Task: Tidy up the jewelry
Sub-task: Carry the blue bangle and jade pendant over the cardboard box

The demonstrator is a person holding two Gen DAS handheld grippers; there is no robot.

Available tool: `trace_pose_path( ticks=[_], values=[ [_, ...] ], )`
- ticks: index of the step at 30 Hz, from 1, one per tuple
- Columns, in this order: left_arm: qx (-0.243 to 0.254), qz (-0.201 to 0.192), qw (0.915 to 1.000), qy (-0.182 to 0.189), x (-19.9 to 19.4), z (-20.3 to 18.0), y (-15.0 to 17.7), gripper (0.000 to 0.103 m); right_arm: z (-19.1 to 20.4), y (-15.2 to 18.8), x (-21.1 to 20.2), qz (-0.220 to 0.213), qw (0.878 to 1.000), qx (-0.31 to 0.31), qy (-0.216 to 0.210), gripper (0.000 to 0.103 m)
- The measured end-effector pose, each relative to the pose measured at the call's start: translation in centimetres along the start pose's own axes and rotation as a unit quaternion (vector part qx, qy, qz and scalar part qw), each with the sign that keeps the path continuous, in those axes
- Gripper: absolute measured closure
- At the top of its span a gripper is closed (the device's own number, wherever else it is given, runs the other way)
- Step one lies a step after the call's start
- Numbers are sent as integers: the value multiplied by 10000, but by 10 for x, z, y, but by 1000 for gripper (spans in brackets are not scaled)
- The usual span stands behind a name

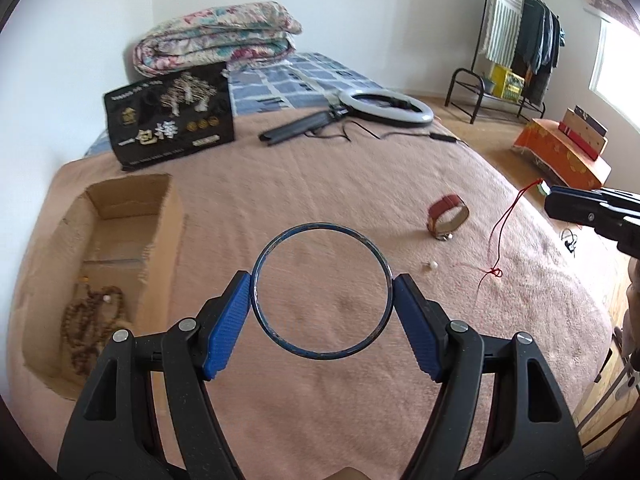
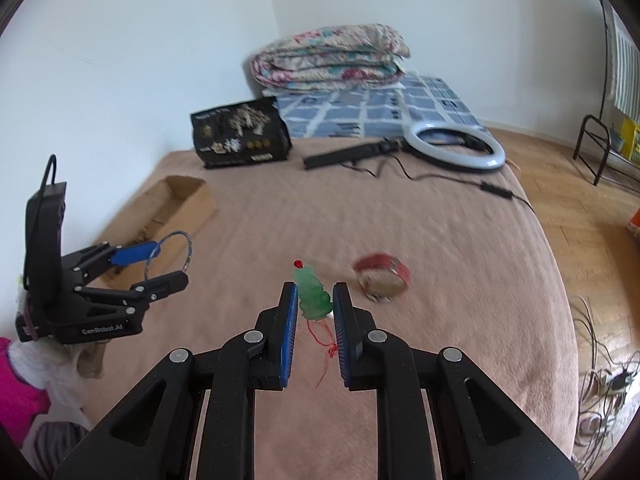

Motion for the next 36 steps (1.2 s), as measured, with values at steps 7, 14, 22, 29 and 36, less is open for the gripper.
trace_pose_path(
  ticks=[7, 14, 22, 29, 36],
  values=[
    [-258, -178, 9994, -165, -22, 45, 0, 29, 37, -22, -6, -151, 9993, -318, -140, 87],
    [-518, -283, 9974, -417, -39, 94, 3, 29, 74, -40, -3, -245, 9977, -531, -350, 87],
    [-688, -293, 9949, -676, -45, 146, -5, 29, 122, -60, 13, -277, 9939, -805, -702, 87],
    [-820, -199, 9938, -728, -36, 183, -13, 29, 165, -79, 28, -283, 9888, -1134, -925, 87],
    [-917, -108, 9928, -761, -20, 207, -24, 29, 199, -92, 52, -165, 9850, -1387, -1018, 87]
  ],
)
Point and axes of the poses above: each gripper's, at about its wrist camera, not at the fingertips, and x roughly the way its jaws point, z to its left, y to its underside, the point moved 1 cm from there along x, roughly the way its jaws point, and after that the axes turned 11 degrees about z, right-handed, at the moved point
